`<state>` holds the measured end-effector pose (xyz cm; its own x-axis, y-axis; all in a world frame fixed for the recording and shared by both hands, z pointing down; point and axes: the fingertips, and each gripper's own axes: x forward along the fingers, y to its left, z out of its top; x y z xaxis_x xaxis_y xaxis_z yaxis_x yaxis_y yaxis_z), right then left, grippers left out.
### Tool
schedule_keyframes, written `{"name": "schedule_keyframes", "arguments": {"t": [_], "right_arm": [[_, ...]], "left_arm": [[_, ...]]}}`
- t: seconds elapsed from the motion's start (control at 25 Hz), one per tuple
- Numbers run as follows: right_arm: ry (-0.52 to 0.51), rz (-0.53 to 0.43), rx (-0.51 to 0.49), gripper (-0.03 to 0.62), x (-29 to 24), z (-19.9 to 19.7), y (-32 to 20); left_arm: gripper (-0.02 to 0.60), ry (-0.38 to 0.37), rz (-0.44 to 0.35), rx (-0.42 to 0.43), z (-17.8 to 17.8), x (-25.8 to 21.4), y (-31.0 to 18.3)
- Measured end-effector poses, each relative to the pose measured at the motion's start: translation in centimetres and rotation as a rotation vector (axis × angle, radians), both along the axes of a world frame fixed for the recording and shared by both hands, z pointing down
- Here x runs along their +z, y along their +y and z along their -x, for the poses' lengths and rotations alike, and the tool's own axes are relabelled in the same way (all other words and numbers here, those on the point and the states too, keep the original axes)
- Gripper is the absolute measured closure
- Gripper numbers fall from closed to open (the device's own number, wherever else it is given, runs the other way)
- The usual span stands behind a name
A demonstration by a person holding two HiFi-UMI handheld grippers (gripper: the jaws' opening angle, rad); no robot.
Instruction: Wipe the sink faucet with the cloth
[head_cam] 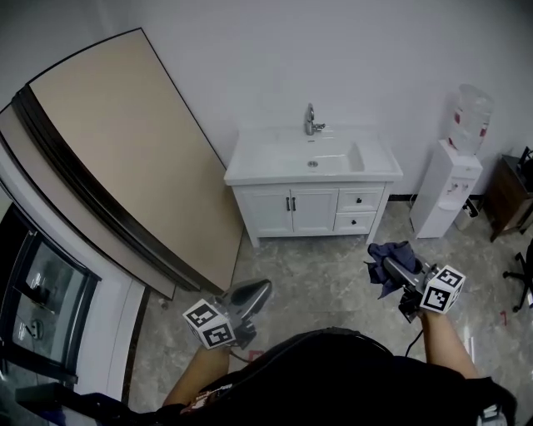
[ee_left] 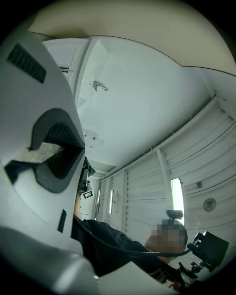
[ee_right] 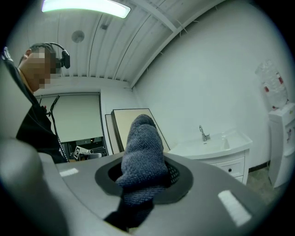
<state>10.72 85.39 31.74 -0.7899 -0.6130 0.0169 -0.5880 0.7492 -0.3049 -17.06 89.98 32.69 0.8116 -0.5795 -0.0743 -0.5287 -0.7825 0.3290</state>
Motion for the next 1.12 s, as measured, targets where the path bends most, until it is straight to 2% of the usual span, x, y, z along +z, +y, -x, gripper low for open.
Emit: {"name": "schedule_keyframes", "arguments": {"t": [0.2, 0.32, 0.48, 0.6, 0.72, 0.88, 1.0, 1.12], "right_arm": [[0.008, 0.015, 0.007, 0.496, 0.3, 3.9, -1.2], [0.012, 0.02, 0.013, 0.496, 0.8, 6.2, -2.1], [0.02, 0.049, 0.016, 0.496, 2.2, 7.9, -3.9], [0.025, 0.07, 0.017, 0.496, 3.1, 7.0, -6.1], [-0.003, 0.079, 0.026, 0.496, 3.4, 5.1, -10.5], [-0.037, 0.058, -0.024, 0.496, 3.5, 3.3, -18.5], [-0.049, 0.051, -0.075, 0.496, 3.0, 1.5, -25.5], [-0.014, 0.024, -0.137, 0.496, 1.5, -0.4, -31.9]], "left_arm": [[0.581, -0.03, 0.02, -0.015, 4.6, 0.2, 0.0], [0.581, -0.015, 0.019, -0.003, 7.4, 1.3, -0.7], [0.581, -0.019, 0.056, 0.008, 8.5, 2.5, -3.0], [0.581, -0.003, 0.073, 0.024, 7.4, 3.4, -5.6], [0.581, -0.005, 0.069, 0.034, 5.7, 3.8, -9.6], [0.581, -0.039, 0.045, -0.009, 3.4, 3.0, -16.9], [0.581, -0.019, 0.047, -0.064, 1.0, 1.9, -23.0], [0.581, -0.006, 0.029, -0.086, -2.0, 0.5, -28.7]]}}
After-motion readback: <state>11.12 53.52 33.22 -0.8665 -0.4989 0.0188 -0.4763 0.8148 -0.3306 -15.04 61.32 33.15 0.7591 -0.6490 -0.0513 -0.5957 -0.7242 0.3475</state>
